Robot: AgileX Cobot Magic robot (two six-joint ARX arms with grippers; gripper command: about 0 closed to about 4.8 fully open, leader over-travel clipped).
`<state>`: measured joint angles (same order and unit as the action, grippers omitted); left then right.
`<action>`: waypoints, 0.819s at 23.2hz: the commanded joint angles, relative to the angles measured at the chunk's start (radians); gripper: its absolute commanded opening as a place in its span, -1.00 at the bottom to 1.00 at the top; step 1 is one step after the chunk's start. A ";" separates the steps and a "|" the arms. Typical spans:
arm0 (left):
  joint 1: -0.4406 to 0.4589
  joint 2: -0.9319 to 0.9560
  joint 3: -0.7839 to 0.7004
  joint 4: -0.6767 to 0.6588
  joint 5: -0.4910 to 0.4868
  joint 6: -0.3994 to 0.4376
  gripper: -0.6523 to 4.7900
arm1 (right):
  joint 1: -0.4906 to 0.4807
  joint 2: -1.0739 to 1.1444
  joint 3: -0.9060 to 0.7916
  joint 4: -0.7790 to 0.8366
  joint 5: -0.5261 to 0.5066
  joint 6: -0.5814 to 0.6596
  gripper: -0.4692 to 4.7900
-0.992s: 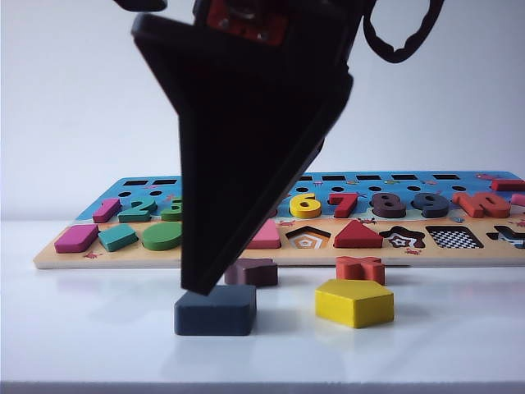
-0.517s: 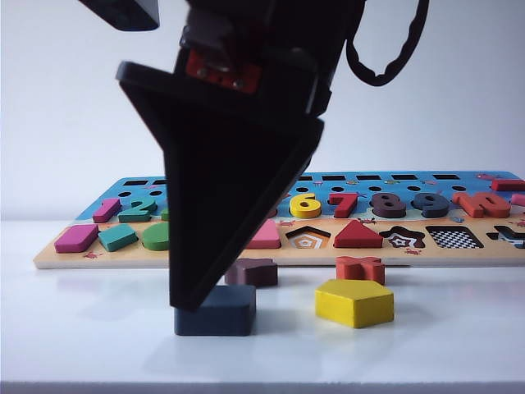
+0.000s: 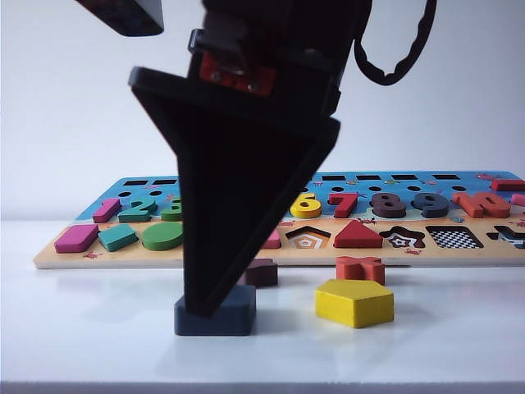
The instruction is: Insert the cube into the slot.
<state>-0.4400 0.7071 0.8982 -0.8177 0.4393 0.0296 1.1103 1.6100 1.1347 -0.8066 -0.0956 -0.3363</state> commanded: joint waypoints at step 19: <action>0.001 0.000 0.003 0.020 0.006 0.005 -0.72 | 0.002 0.029 0.004 0.011 0.003 0.003 0.28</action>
<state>-0.4400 0.7071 0.8982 -0.8177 0.4393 0.0296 1.1103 1.6413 1.1347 -0.8036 -0.0956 -0.3367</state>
